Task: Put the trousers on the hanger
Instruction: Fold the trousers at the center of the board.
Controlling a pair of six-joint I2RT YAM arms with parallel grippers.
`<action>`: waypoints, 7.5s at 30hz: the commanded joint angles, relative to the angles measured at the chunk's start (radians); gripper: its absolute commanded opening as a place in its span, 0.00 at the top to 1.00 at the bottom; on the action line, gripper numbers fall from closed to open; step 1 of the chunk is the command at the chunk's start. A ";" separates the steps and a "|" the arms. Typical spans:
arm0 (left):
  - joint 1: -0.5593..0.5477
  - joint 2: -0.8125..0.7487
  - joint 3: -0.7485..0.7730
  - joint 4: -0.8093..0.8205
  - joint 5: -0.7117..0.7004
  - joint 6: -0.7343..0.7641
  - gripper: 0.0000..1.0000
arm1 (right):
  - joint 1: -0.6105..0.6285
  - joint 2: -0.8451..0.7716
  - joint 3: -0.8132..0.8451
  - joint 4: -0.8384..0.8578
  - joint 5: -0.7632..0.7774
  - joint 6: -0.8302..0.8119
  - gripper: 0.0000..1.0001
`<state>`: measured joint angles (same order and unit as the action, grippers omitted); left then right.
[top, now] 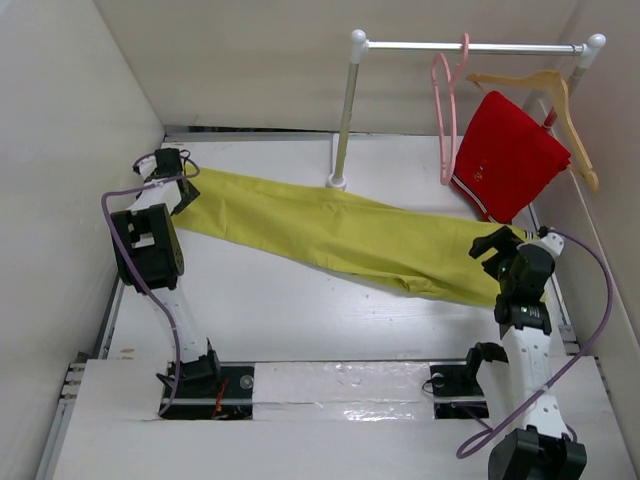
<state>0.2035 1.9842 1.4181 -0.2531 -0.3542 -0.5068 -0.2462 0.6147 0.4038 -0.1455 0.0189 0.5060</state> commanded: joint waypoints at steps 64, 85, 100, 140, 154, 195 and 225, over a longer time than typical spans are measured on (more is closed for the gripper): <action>-0.565 -0.478 -0.252 -0.049 0.012 0.077 0.83 | 0.126 0.013 -0.080 0.090 -0.387 -0.213 0.95; -0.704 -0.335 -0.194 0.117 0.770 0.502 0.49 | 0.419 0.137 -0.077 0.219 -0.223 -0.196 0.75; -0.730 -0.134 -0.055 0.063 0.771 0.611 0.50 | 0.429 0.168 -0.062 0.221 -0.220 -0.215 0.73; -0.757 -0.133 0.056 0.051 0.638 0.596 1.00 | 0.429 0.180 -0.037 0.236 -0.204 -0.204 0.71; -0.757 0.070 0.220 0.012 0.529 0.622 1.00 | 0.438 0.223 -0.023 0.273 -0.182 -0.202 0.71; -0.892 -0.482 -0.691 0.500 0.241 -0.036 0.57 | 0.884 0.117 -0.267 0.226 0.093 0.127 0.94; -0.987 -1.137 -1.019 0.678 0.153 -0.009 0.97 | -0.112 -0.023 -0.071 -0.141 0.299 0.180 0.15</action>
<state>-0.7761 0.9028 0.4225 0.3523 -0.1959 -0.5625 -0.2073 0.4961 0.3077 -0.3668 0.4103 0.7277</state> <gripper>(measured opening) 0.041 0.834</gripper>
